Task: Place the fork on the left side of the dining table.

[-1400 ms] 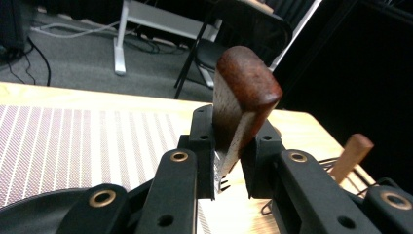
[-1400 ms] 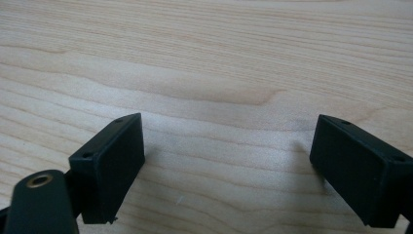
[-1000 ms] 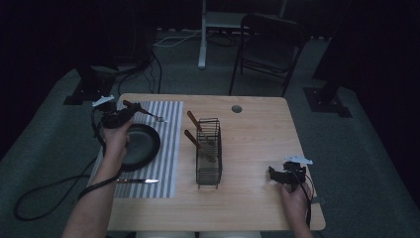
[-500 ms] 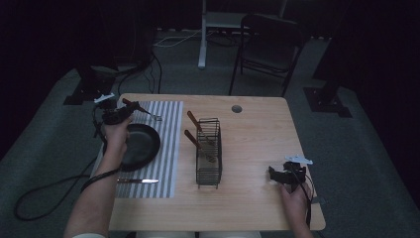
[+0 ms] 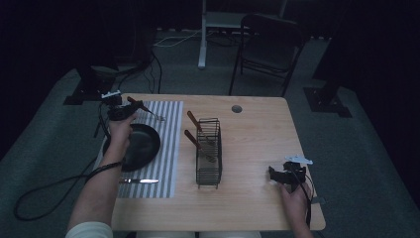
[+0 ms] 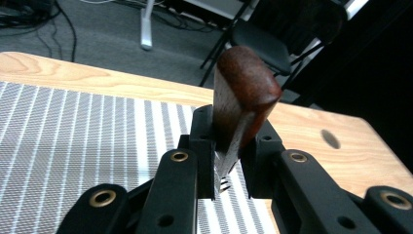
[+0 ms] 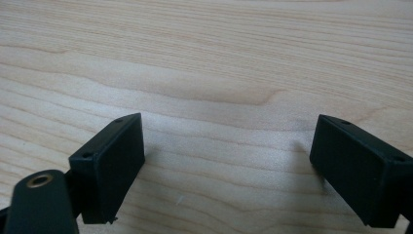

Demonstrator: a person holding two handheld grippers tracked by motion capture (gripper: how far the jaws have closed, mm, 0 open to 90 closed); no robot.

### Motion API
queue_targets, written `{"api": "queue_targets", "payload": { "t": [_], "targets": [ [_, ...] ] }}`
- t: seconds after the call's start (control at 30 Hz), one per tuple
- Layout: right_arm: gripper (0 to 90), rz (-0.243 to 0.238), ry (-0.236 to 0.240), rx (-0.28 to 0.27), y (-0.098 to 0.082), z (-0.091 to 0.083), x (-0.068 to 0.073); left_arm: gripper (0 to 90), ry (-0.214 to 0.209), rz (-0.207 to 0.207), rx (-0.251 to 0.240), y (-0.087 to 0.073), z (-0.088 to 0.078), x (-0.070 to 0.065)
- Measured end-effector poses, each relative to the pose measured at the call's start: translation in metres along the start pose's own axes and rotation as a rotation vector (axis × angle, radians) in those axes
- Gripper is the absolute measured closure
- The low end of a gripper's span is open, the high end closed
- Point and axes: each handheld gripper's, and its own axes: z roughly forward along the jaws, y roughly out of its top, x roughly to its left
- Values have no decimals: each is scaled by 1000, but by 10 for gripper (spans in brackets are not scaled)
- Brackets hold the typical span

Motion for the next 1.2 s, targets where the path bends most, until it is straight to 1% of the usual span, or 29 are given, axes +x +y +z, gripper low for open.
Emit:
{"api": "queue_targets", "payload": {
  "t": [0.03, 0.07, 0.17, 0.2, 0.23, 0.27, 0.3, 0.33, 0.37, 0.4, 0.43, 0.47, 0.5, 0.57, 0.63, 0.77, 0.8, 0.83, 0.9, 0.93, 0.97, 1.0, 1.03, 1.07, 1.13, 1.2],
  "targets": [
    [123, 0, 0, 0, 0, 0, 0, 772, -4, -3, 1, 0, 1, 1],
    [123, 0, 0, 0, 0, 0, 0, 773, 4, -4, 2, 0, 3, 2],
    [123, 0, 0, 0, 0, 0, 0, 772, -12, -24, 9, -1, 5, 3],
    [123, 0, 0, 0, 0, 0, 0, 773, 0, -5, 27, -2, 8, 2],
    [123, 0, 0, 0, 0, 0, 0, 773, 0, -5, 27, -2, 8, 2],
    [123, 0, 0, 0, 0, 0, 0, 773, -15, -10, 30, -2, 9, 4],
    [123, 0, 0, 0, 0, 0, 0, 773, -26, -27, 29, -3, 9, 5],
    [123, 0, 0, 0, 0, 0, 0, 773, -28, -35, 28, -4, 10, 7],
    [123, 0, 0, 0, 0, 0, 0, 773, -45, -41, 32, -5, 11, 8],
    [123, 0, 0, 0, 0, 0, 0, 773, -45, -41, 32, -5, 11, 8],
    [123, 0, 0, 0, 0, 0, 0, 773, -50, -45, 45, -7, 12, 10],
    [123, 0, 0, 0, 0, 0, 0, 773, -54, -57, 45, -8, 13, 12],
    [123, 0, 0, 0, 0, 0, 0, 773, -35, -58, 40, -10, 12, 12],
    [123, 0, 0, 0, 0, 0, 0, 773, -38, -56, 44, -12, 13, 15],
    [123, 0, 0, 0, 0, 0, 0, 772, -38, -68, 36, -13, 12, 18],
    [123, 0, 0, 0, 0, 0, 0, 770, -34, -108, 32, -14, 13, 23],
    [123, 0, 0, 0, 0, 0, 0, 769, -33, -123, 36, -13, 14, 24],
    [123, 0, 0, 0, 0, 0, 0, 766, -30, -128, 42, -13, 14, 25],
    [123, 0, 0, 0, 0, 0, 0, 753, 9, -112, 57, -11, 15, 26],
    [123, 0, 0, 0, 0, 0, 0, 740, 21, -102, 65, -11, 16, 27],
    [123, 0, 0, 0, 0, 0, 0, 708, 31, -98, 64, -11, 16, 28],
    [123, 0, 0, 0, 0, 0, 0, 697, 31, -98, 64, -11, 16, 28],
    [123, 0, 0, 0, 0, 0, 0, 697, 45, -100, 67, -12, 16, 30],
    [123, 0, 0, 0, 0, 0, 0, 671, 48, -108, 65, -13, 16, 32],
    [123, 0, 0, 0, 0, 0, 0, 672, 52, -109, 66, -14, 16, 35],
    [123, 0, 0, 0, 0, 0, 0, 672, 53, -131, 68, -16, 16, 38]
  ]
}}
